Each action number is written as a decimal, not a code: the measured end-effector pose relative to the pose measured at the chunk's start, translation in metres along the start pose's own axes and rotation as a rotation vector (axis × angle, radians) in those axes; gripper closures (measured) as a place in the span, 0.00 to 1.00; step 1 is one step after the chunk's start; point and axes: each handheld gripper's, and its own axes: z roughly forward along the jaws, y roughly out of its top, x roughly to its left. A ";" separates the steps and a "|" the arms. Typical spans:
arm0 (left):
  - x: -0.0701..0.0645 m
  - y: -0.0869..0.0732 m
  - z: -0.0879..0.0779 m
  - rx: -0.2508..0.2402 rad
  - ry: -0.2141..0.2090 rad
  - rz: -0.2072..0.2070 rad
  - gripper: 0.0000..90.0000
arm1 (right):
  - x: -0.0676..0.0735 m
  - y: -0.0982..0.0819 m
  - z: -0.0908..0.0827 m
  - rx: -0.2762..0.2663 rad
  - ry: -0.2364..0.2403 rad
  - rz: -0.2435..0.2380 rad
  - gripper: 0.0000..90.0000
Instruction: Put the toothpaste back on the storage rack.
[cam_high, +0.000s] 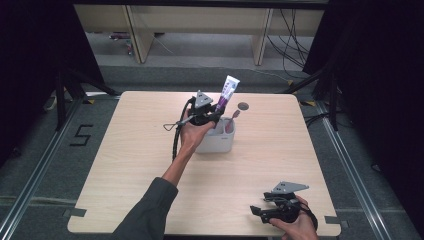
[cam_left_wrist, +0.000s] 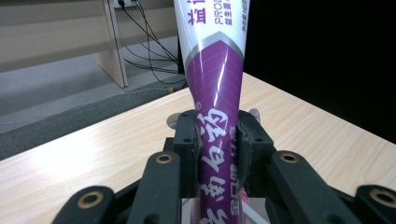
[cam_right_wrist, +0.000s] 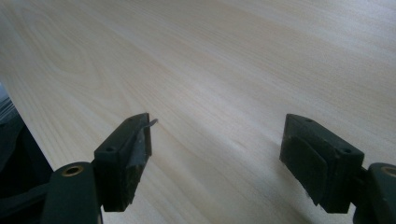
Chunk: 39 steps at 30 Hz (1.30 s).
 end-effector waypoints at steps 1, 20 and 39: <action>0.000 -0.002 0.000 0.006 0.003 0.001 0.80 | 0.000 0.000 0.000 0.001 0.000 0.001 0.28; 0.004 -0.018 -0.004 0.042 0.025 0.010 0.80 | 0.001 0.000 0.000 0.020 -0.009 0.009 0.28; 0.005 -0.024 -0.005 0.084 0.041 0.052 0.79 | 0.003 0.000 0.001 0.020 0.014 0.026 0.28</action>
